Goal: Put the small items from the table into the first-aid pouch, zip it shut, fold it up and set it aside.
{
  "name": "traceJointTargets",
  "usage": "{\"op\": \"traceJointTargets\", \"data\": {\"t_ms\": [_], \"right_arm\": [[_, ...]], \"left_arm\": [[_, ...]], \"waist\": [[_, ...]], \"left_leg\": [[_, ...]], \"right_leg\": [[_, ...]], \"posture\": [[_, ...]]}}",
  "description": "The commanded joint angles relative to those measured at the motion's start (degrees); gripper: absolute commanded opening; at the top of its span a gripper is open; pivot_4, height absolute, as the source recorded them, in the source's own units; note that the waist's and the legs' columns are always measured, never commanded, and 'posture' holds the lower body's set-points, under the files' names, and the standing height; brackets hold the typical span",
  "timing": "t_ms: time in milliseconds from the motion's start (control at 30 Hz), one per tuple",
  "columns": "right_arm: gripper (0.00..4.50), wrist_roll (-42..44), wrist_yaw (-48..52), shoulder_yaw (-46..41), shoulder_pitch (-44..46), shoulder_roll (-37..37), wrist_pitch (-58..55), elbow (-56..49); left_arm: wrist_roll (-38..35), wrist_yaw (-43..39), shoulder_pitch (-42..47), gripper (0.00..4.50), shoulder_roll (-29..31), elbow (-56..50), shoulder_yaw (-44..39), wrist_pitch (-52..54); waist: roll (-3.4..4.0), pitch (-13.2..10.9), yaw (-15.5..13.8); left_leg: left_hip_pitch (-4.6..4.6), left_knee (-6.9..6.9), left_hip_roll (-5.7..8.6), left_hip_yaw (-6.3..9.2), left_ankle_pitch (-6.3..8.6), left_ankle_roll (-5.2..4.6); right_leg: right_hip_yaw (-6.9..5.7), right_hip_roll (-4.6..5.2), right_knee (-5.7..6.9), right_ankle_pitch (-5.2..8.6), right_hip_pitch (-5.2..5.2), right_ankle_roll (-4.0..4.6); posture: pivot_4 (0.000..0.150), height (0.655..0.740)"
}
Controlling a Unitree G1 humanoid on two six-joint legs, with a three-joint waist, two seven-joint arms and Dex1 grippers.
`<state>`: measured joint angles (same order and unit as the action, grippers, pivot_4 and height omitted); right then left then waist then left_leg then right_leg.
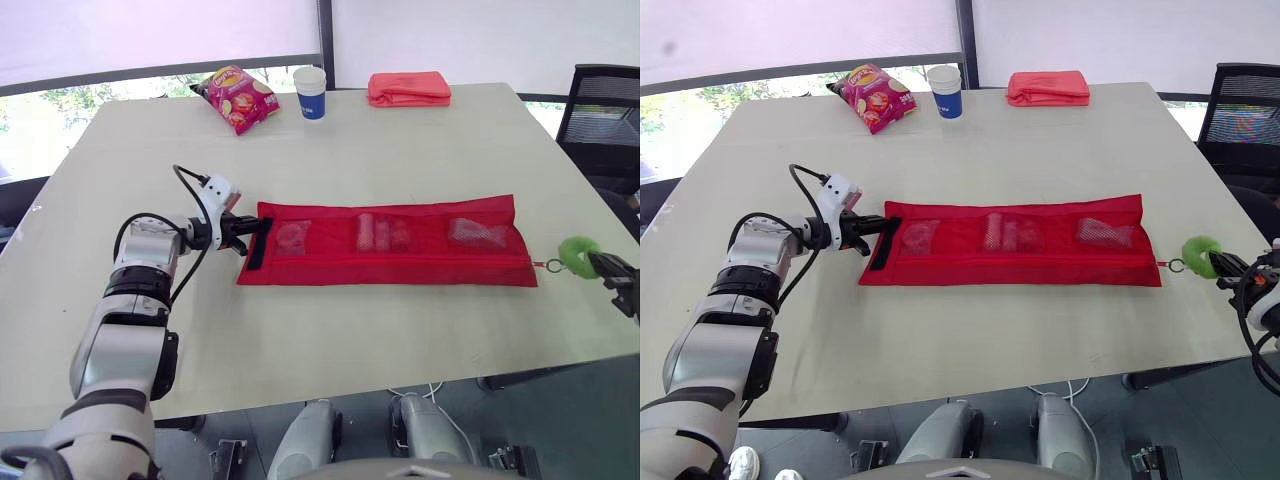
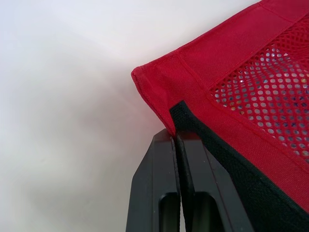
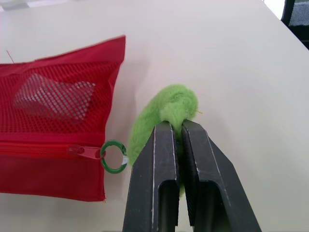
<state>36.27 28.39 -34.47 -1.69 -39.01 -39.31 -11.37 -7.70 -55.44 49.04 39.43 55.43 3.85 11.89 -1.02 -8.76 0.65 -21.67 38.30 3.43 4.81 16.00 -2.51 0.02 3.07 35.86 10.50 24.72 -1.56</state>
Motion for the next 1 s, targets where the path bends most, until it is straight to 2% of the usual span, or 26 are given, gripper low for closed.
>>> {"op": "traceJointTargets", "data": {"t_ms": [33,167,300,400,567,633,767,833,1000], "right_arm": [[0.08,-0.81,-1.28,0.28,2.48,-0.73,0.99,-1.69],[0.08,-1.42,-0.76,2.12,3.67,-1.34,0.52,-0.75],[0.08,-3.3,-0.23,3.21,3.98,-1.55,2.42,1.01],[0.9,-2.95,0.14,3.2,4.37,-1.37,2.3,1.39],[3.45,-1.23,0.57,1.06,4.28,-0.98,1.67,1.45],[4.48,4.73,2.12,-1.87,3.32,-0.4,-2.24,-0.12],[4.48,17.72,3.58,-3.96,-1.22,1.23,-12.26,-5.76],[4.48,24.32,-0.72,-2.28,-3.68,5.2,-17.58,-9.12],[4.48,31.17,-15.19,0.68,-3.58,16.5,-19.69,-11.64]], "left_arm": [[2.41,4.28,0.9,0.0,2.85,2.36,-1.91,-0.59],[3.47,5.89,1.01,0.0,3.24,3.49,-2.28,-1.4],[2.76,3.81,0.71,0.0,2.85,2.31,-2.93,-1.28],[1.66,0.34,-0.93,0.0,2.19,-1.33,-2.97,-0.22],[2.19,0.48,-1.63,0.0,2.01,-2.29,-3.5,0.34],[2.38,0.34,-1.75,0.0,2.02,-2.35,-3.65,0.29],[2.51,0.09,-1.92,0.0,1.83,-2.39,-3.97,0.25],[2.45,-0.07,-2.08,0.0,1.32,-2.69,-3.89,0.29],[2.13,-0.98,-2.84,0.0,0.35,-4.61,-3.58,1.03]], "waist": [[0.01,0.0,0.04],[0.01,0.01,0.03],[0.01,0.01,-0.01],[0.01,0.01,0.01],[0.01,0.01,-0.04],[0.01,0.01,-0.04],[0.01,0.01,-0.06],[-0.07,0.06,-0.02],[0.04,0.06,-0.11]], "left_leg": [[0.0,0.0,0.0,0.0,0.0,0.0],[0.02,0.0,0.0,-0.01,0.0,0.0],[0.01,0.0,0.01,-0.02,0.0,0.0],[0.01,0.0,0.02,-0.01,0.0,0.0],[0.01,0.0,0.02,-0.01,0.0,-0.01],[0.01,0.0,0.02,-0.01,0.0,-0.01],[0.01,0.0,0.0,0.01,0.01,-0.02],[0.01,0.0,-0.06,0.1,0.02,-0.03],[-0.02,0.0,-0.04,0.08,0.02,-0.03]], "right_leg": [[0.01,0.0,0.01,0.0,0.0,0.0],[0.01,-0.01,0.02,0.0,0.0,0.0],[0.01,-0.01,0.03,0.0,0.0,0.0],[0.01,-0.03,0.03,0.0,0.0,0.01],[0.01,-0.02,0.03,-0.01,0.0,0.01],[0.01,0.0,0.03,-0.01,0.0,0.01],[0.01,0.04,0.03,-0.01,-0.01,0.01],[0.02,0.04,0.02,-0.01,-0.04,0.01],[0.25,0.11,0.03,-0.01,-0.01,0.02]], "posture": [[0.15,0.7395],[0.15,0.7395],[0.15,0.7395],[0.15,0.7395],[0.15,0.7395],[0.15,0.7395],[0.15,0.7395],[0.15,0.7395],[0.15,0.7395]]}}
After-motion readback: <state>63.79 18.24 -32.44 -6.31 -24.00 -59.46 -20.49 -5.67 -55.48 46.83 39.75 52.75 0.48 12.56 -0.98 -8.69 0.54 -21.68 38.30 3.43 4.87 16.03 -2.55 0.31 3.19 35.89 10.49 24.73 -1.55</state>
